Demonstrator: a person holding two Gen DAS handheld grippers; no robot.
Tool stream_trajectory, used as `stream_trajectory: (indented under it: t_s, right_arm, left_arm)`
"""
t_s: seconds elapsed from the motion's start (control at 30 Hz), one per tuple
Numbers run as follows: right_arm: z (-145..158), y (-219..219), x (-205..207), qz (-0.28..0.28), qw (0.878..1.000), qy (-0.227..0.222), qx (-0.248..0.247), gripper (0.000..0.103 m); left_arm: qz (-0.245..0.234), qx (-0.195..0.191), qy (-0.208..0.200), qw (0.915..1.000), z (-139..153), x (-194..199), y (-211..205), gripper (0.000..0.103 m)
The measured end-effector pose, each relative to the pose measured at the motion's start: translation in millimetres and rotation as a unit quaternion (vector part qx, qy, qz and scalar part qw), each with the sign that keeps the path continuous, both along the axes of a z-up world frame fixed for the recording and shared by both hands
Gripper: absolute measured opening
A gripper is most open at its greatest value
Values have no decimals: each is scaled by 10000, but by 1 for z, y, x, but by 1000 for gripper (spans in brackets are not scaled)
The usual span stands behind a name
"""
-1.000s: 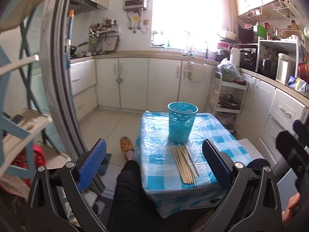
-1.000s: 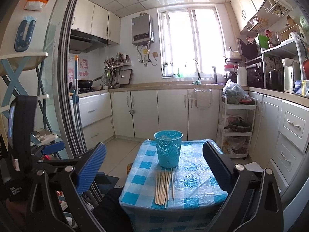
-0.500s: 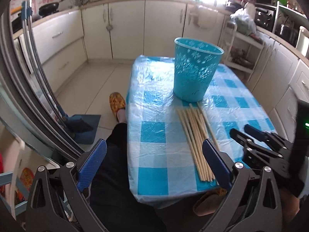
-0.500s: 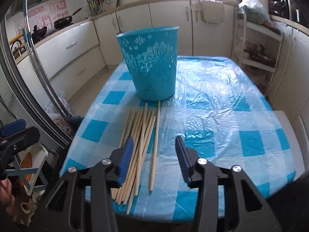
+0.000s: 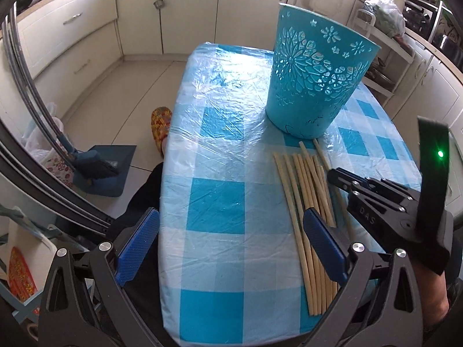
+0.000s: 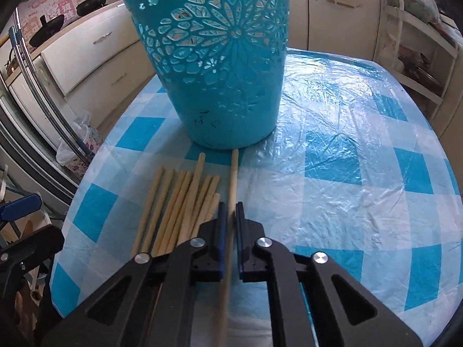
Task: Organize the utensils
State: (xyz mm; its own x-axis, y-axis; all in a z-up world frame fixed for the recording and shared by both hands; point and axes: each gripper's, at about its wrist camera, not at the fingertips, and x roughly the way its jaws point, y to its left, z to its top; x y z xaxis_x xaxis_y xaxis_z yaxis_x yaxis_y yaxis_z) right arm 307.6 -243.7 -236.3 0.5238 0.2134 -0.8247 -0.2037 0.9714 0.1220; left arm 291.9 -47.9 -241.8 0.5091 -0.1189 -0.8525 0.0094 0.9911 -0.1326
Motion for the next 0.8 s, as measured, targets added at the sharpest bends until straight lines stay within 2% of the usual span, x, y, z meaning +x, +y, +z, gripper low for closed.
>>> stream_trajectory:
  t_s: [0.27, 0.37, 0.4, 0.47, 0.67, 0.8]
  right_arm:
    - [3, -31, -42, -841, 9960, 94, 295, 6]
    - [4, -31, -45, -735, 9969, 118, 246, 8]
    - [3, -31, -44, -676, 9975, 109, 200, 19]
    - [4, -26, -40, -525, 9986, 38, 82, 33]
    - [2, -18, -31, -342, 9993, -112, 97, 35]
    - [1, -21, -32, -318, 9992, -162, 186, 35]
  left_arm:
    - [-145, 39, 132, 9998, -20, 29, -19, 95]
    - [-172, 138, 183, 9996, -28, 39, -27, 95]
    - [-158, 147, 212, 9995, -31, 42, -28, 95]
    - [-110, 171, 270, 9994, -36, 47, -30, 95]
    - [16, 392, 291, 9988, -40, 54, -33, 89]
    - [6, 633, 252, 9977, -40, 58, -41, 80]
